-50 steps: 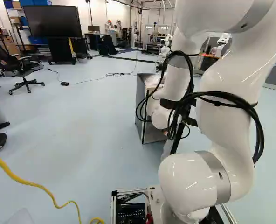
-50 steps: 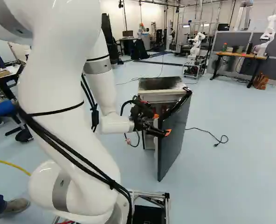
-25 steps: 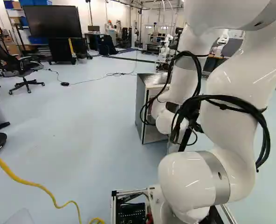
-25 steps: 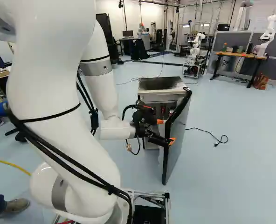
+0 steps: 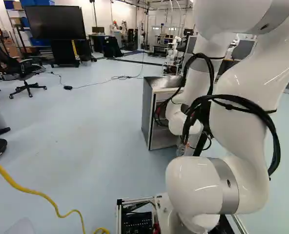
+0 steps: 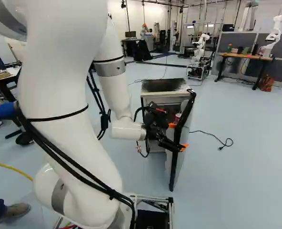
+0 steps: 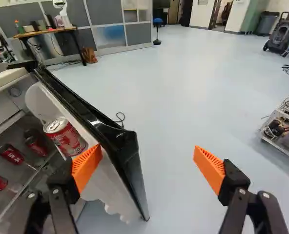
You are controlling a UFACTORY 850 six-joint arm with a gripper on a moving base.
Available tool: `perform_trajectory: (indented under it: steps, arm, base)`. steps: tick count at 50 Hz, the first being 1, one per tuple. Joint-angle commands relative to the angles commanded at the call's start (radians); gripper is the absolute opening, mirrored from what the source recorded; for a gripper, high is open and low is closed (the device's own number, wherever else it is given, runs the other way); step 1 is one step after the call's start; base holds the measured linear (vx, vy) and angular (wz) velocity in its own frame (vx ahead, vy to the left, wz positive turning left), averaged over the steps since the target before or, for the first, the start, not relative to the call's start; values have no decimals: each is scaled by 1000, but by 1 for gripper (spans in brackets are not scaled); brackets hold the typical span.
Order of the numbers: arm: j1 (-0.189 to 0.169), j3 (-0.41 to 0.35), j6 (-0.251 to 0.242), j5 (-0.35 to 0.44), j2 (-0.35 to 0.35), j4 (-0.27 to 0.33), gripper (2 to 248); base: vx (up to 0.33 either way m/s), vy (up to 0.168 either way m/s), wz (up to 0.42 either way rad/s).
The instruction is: Grab a drink from the fridge
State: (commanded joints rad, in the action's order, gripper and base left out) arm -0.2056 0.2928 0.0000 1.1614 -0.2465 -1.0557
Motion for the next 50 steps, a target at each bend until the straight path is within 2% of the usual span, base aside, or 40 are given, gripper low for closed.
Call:
perform_trajectory:
  steps: [28, 50]
  arm:
    - [-144, 71, 0, 25, -52, -31, 247]
    - [-255, 137, 0, 27, -98, -33, 247]
  base:
    - [0, 0, 0]
    - [0, 0, 0]
